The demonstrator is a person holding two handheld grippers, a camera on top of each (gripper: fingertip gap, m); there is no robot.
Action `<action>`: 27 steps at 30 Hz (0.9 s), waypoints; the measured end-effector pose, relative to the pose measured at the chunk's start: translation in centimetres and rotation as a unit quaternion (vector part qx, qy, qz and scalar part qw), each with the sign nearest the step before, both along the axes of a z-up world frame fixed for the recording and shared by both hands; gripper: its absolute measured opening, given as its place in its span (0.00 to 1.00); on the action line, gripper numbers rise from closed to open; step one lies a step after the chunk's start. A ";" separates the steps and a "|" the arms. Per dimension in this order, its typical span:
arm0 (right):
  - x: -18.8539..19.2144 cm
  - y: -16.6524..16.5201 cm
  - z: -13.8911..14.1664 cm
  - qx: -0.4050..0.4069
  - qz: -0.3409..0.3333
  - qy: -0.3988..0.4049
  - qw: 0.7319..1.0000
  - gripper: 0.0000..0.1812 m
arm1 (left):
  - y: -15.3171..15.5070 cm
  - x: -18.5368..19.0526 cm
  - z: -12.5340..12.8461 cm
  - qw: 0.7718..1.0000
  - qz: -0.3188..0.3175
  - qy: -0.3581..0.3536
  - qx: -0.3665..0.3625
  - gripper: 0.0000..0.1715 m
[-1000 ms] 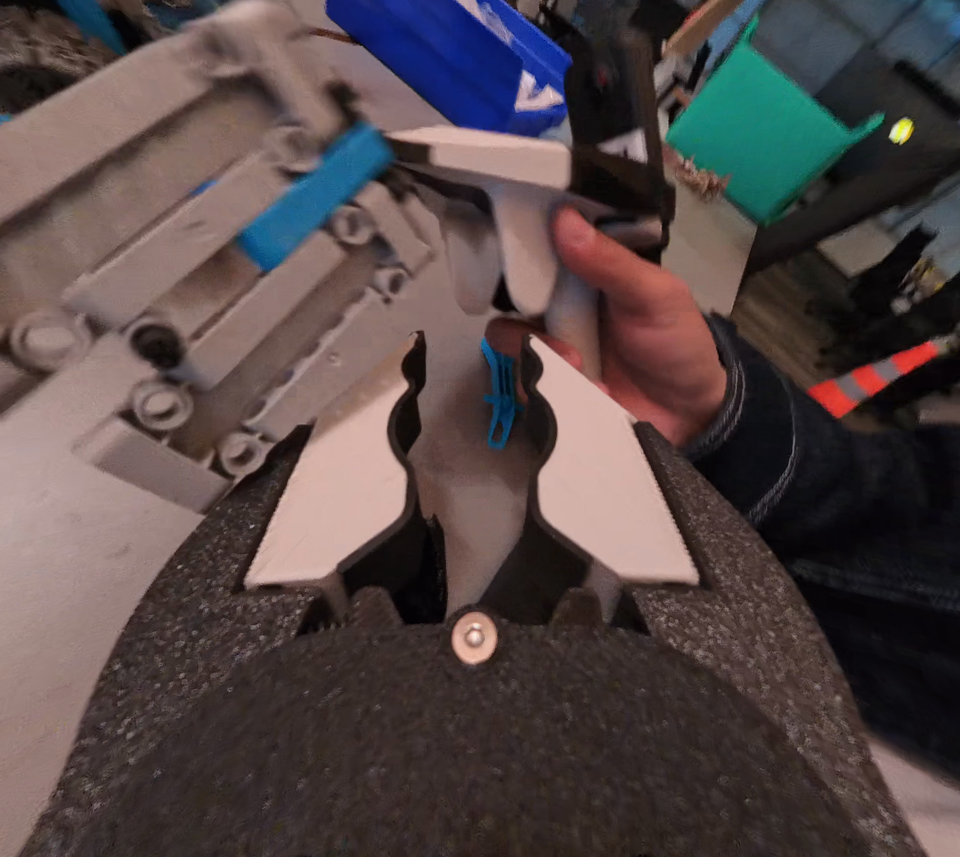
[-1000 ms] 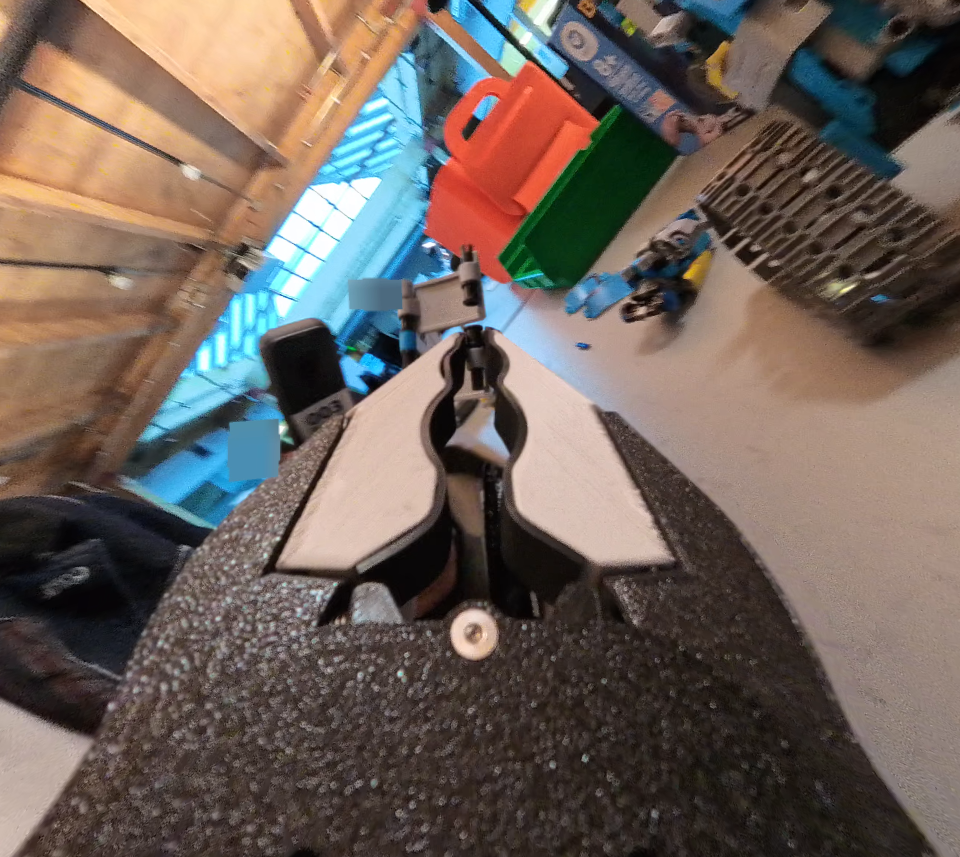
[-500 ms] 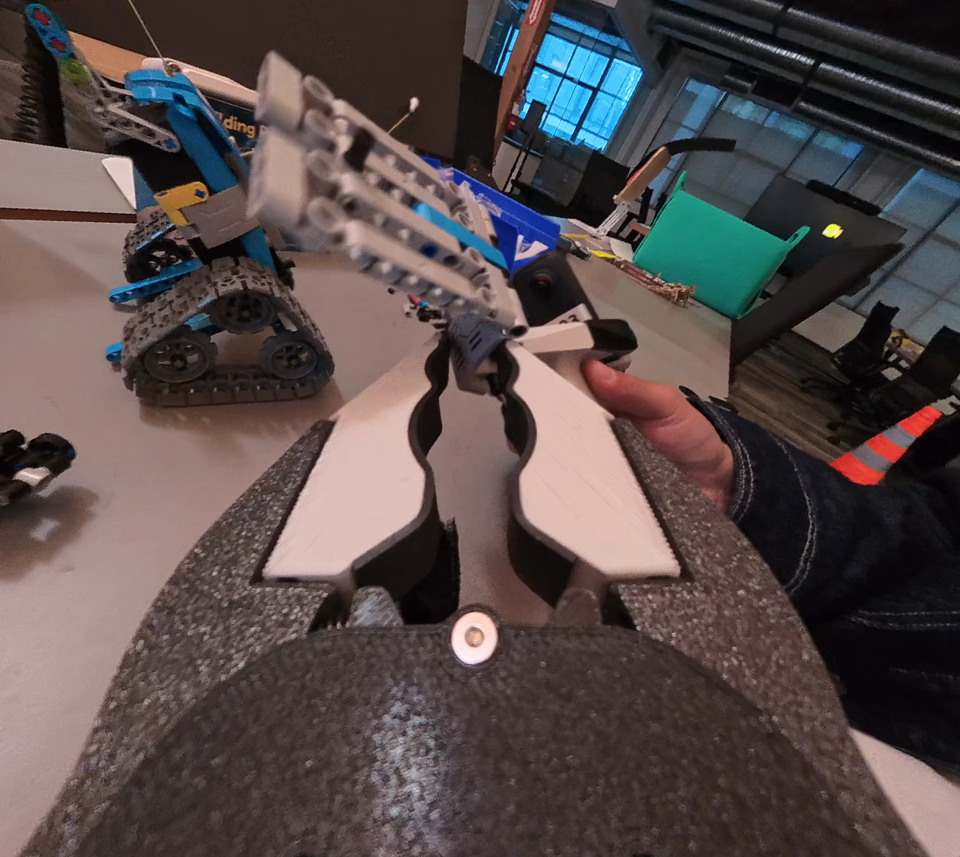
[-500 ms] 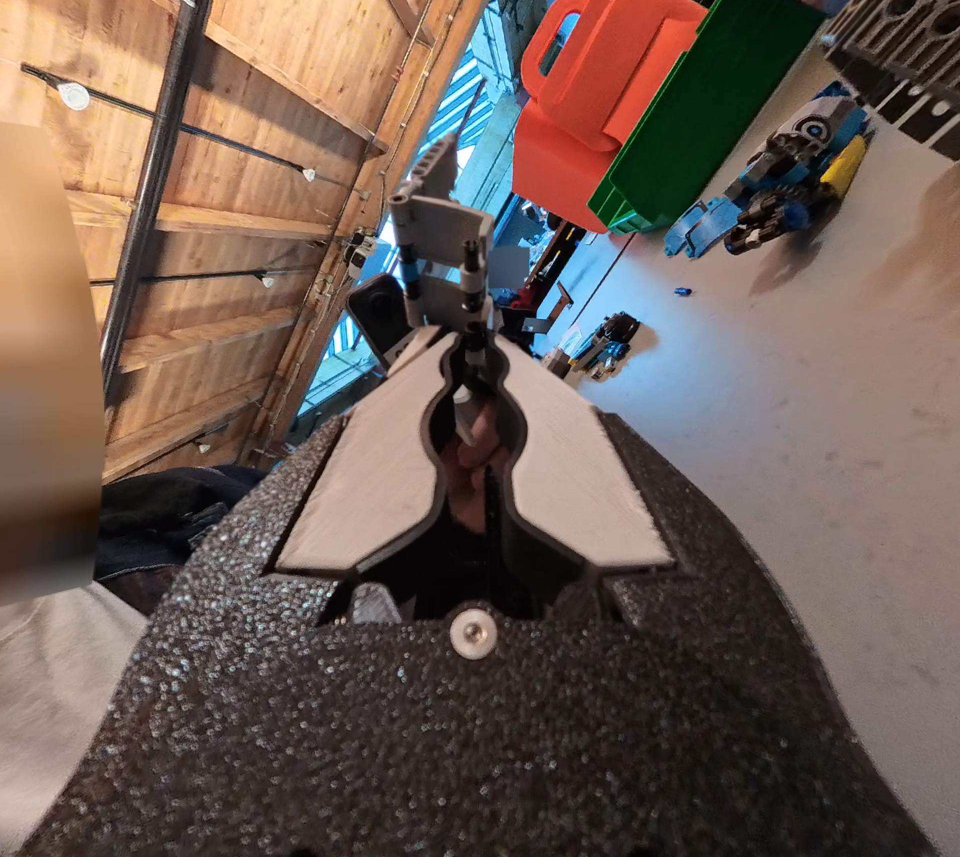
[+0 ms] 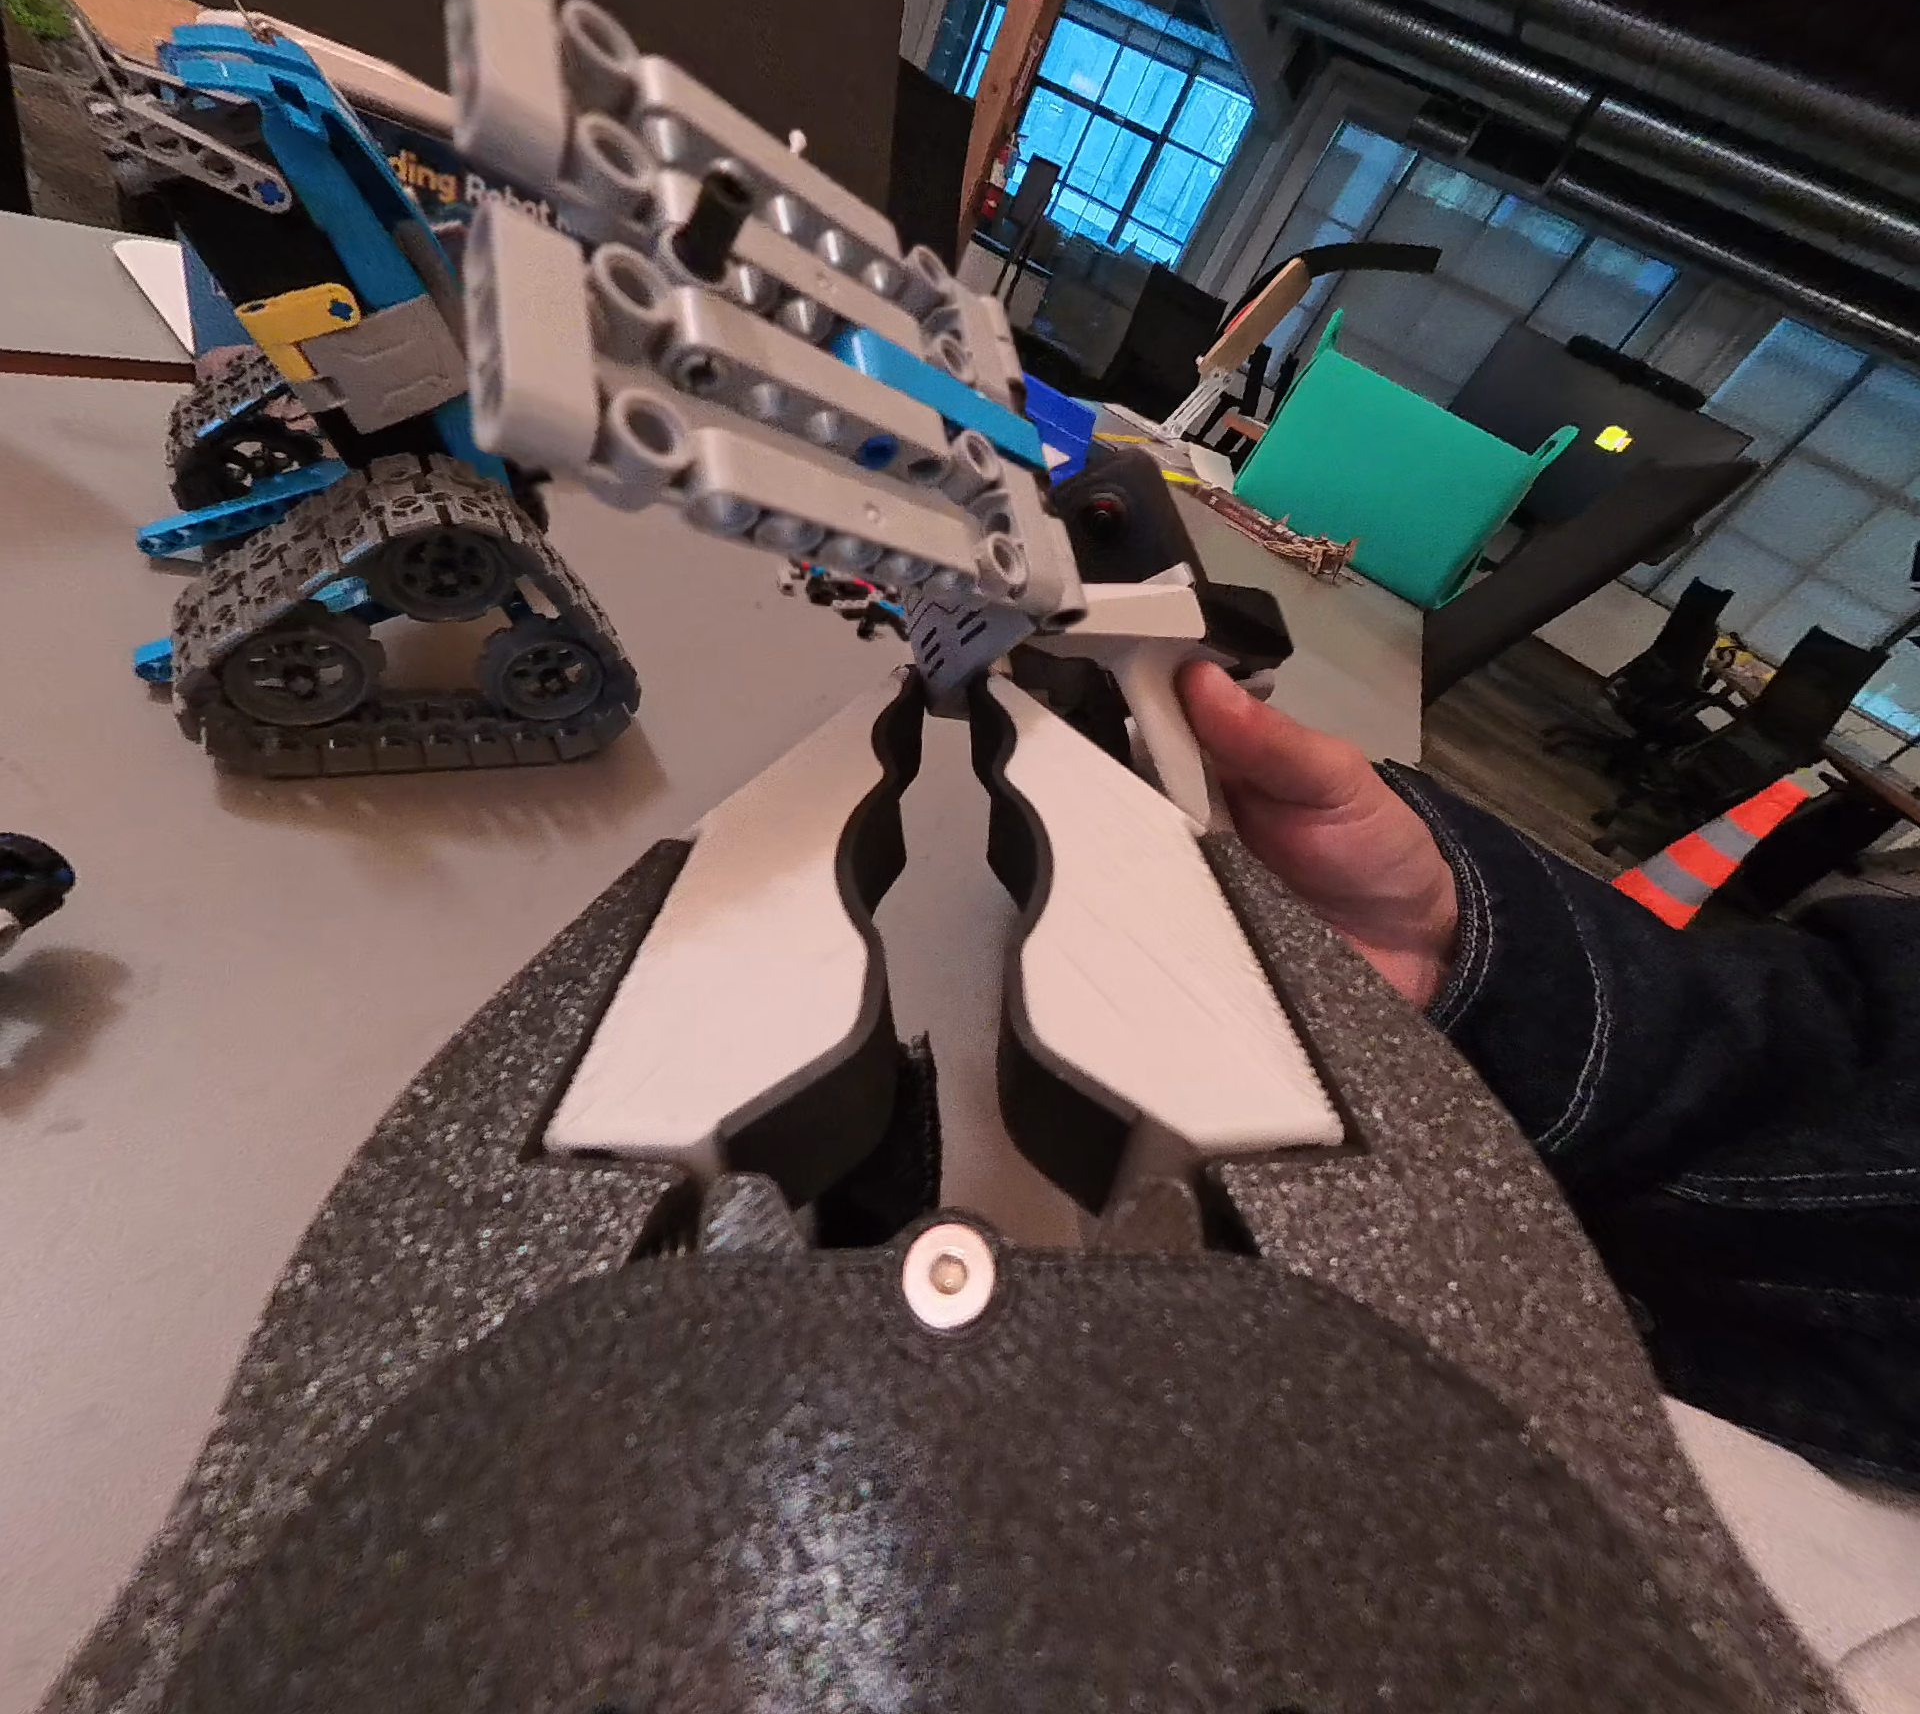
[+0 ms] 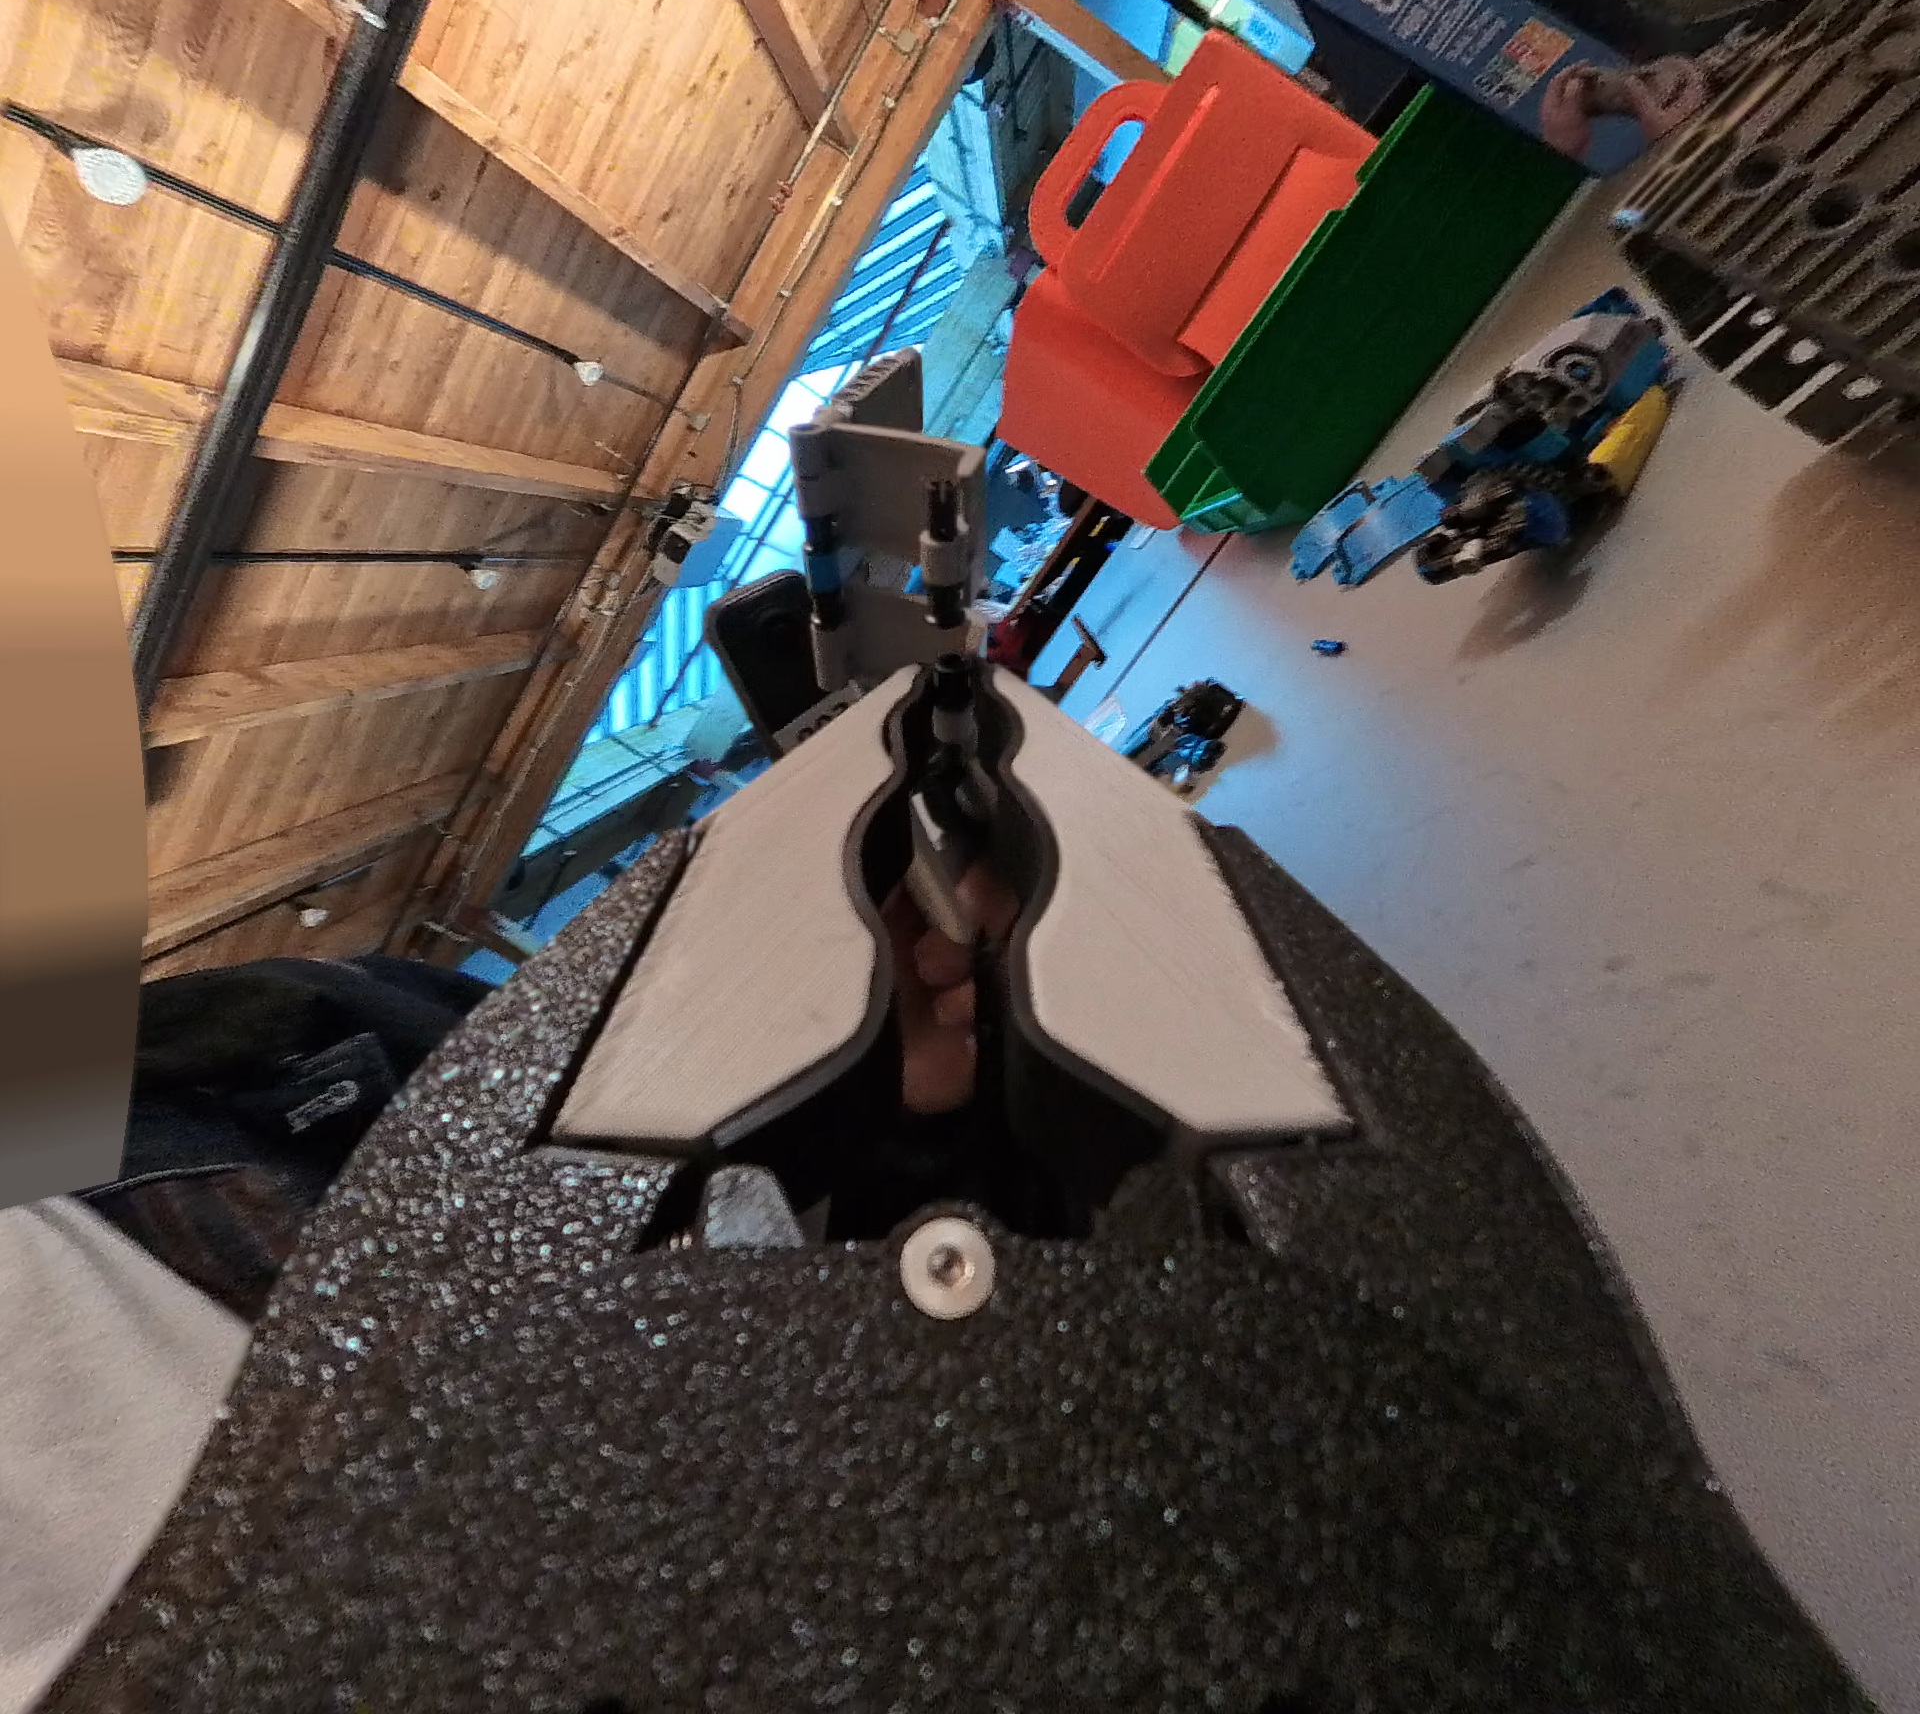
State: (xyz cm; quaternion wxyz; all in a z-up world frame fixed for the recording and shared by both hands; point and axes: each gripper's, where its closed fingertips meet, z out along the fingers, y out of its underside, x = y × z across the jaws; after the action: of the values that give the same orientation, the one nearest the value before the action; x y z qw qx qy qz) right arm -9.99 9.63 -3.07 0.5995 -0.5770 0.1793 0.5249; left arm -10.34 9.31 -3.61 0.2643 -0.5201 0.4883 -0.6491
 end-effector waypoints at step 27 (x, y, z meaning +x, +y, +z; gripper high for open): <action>-0.5 0.4 -0.8 -0.012 -0.044 0.006 0.999 0.00 | 0.8 -0.3 0.1 0.995 0.008 -0.019 -0.098 0.03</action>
State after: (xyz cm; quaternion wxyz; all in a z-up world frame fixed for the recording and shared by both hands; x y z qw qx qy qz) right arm -10.54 10.08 -3.83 0.6137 -0.5729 0.2144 0.4992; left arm -10.67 10.07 -3.47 0.2264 -0.5351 0.4133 -0.7011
